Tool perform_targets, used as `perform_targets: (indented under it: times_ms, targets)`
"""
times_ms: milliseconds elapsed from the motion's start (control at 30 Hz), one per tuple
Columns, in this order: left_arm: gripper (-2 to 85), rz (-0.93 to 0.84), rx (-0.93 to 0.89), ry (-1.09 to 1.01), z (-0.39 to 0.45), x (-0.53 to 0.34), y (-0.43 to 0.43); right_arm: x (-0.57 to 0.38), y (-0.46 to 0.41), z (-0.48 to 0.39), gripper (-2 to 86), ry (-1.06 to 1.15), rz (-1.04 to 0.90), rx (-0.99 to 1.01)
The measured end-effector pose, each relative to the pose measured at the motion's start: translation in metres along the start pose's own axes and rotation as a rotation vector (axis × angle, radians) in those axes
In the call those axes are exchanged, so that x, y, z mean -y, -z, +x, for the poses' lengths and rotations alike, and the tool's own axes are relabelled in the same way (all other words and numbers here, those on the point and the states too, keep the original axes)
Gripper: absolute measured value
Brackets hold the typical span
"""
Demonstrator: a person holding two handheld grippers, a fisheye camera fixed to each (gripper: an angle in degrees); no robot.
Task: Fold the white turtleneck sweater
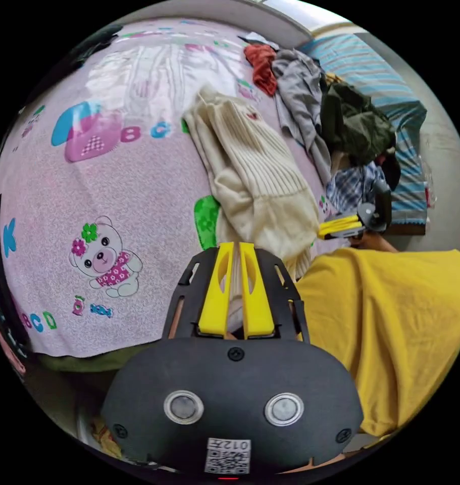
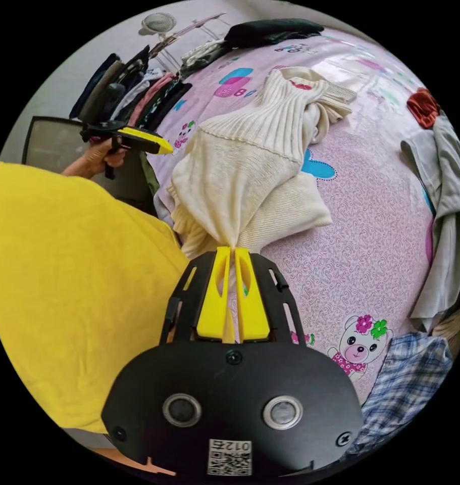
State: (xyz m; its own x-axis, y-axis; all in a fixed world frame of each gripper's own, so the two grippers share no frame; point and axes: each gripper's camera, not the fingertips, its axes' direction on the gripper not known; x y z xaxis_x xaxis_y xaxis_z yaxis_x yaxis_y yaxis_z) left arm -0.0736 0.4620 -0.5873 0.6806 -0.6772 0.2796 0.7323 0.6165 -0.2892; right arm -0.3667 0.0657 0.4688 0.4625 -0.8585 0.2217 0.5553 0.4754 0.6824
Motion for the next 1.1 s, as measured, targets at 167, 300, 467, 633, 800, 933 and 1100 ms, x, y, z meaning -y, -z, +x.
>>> perform_targets:
  times_ms: [167, 300, 467, 633, 800, 933, 1100]
  targets:
    - [8.6, -0.058, 0.079, -0.207, 0.013, 0.038, 0.007, 0.003, 0.034, 0.019, 3.9, -0.053, 0.079, 0.005]
    - [10.7, -0.181, 0.212, -0.402, 0.036, 0.054, -0.006, 0.014, 0.064, 0.048, 6.0, -0.168, 0.23, 0.05]
    - [11.3, -0.276, 0.26, -0.474, 0.044, 0.066, -0.005, 0.042, 0.061, 0.082, 7.5, -0.298, 0.318, 0.106]
    - [10.5, -0.261, 0.071, -0.361, 0.022, 0.07, 0.016, 0.089, 0.062, 0.099, 9.3, -0.38, 0.392, 0.094]
    - [8.9, -0.259, -0.042, -0.245, -0.004, 0.058, 0.024, 0.144, 0.049, 0.106, 9.7, -0.409, 0.296, 0.098]
    - [4.8, -0.243, -0.082, -0.152, -0.017, 0.041, 0.048, 0.149, 0.041, 0.102, 4.6, -0.441, 0.228, 0.087]
    - [1.7, 0.012, -0.112, -0.024, -0.033, -0.013, 0.136, 0.082, 0.099, 0.074, 2.6, -0.395, 0.517, 0.111]
